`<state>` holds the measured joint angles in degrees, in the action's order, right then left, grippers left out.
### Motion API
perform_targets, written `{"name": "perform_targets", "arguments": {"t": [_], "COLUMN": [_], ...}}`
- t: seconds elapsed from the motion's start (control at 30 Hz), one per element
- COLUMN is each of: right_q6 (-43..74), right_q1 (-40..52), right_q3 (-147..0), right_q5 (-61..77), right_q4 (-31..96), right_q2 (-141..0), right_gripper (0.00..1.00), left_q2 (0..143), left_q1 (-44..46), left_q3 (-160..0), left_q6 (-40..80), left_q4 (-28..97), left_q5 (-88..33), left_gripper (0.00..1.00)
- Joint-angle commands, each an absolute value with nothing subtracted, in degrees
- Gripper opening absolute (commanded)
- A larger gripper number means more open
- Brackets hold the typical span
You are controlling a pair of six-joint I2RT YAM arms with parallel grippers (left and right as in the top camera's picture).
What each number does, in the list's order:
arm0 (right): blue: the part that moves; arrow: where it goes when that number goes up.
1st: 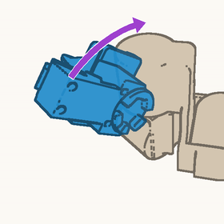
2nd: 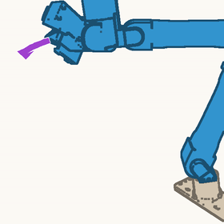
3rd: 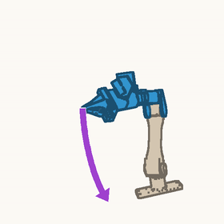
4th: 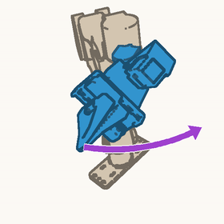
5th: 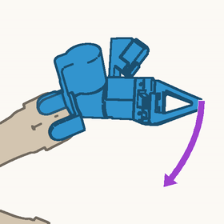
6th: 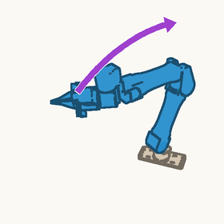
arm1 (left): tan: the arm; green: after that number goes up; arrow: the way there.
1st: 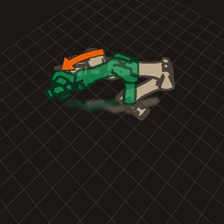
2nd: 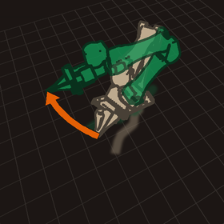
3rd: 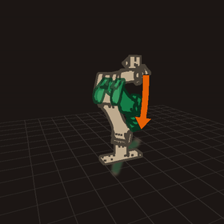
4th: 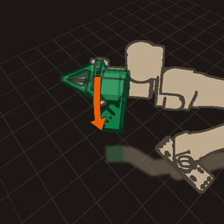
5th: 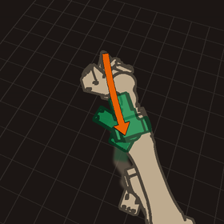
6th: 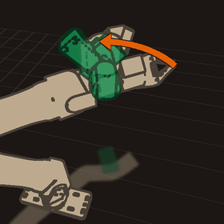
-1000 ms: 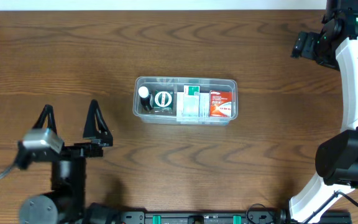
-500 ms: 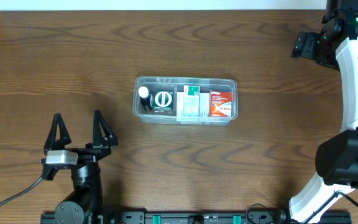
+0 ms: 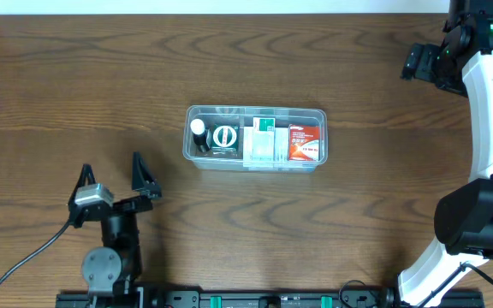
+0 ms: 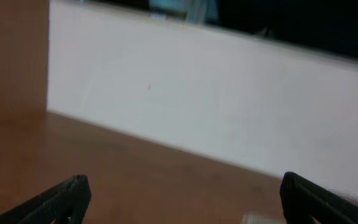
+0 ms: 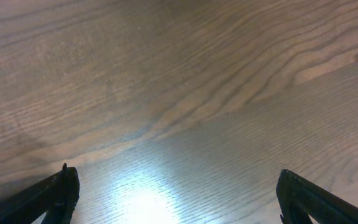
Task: Pack container
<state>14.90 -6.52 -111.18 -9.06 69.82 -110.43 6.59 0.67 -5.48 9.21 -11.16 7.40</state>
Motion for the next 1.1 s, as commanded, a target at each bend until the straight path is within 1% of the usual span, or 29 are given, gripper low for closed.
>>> {"name": "perform_targets", "arguments": {"t": [0.0, 0.4, 0.5, 1.07], "right_q6": [15.2, 15.2, 15.2, 15.2], "right_q1": [-6.7, -6.7, -6.7, -6.7], "right_q3": [-111.0, -111.0, -111.0, -111.0], "right_q5": [-9.8, -9.8, -9.8, -9.8], "right_q4": [69.9, 69.9, 69.9, 69.9], "right_q2": [-109.8, -109.8, -109.8, -109.8], "right_gripper": [0.99, 0.99, 0.99, 0.99], "left_q2": [5.1, 2.0, 1.1, 0.2], "left_q1": [0.1, 0.1, 0.1, 0.1], "left_q3": [-5.8, -5.8, -5.7, -5.7], "left_q6": [9.3, 9.3, 9.3, 9.3], "left_q4": [-6.9, 15.3, 19.0, 18.9], "left_q5": [6.7, 6.7, 6.6, 6.6], "left_gripper": [0.98, 0.98, 0.98, 0.98]}}
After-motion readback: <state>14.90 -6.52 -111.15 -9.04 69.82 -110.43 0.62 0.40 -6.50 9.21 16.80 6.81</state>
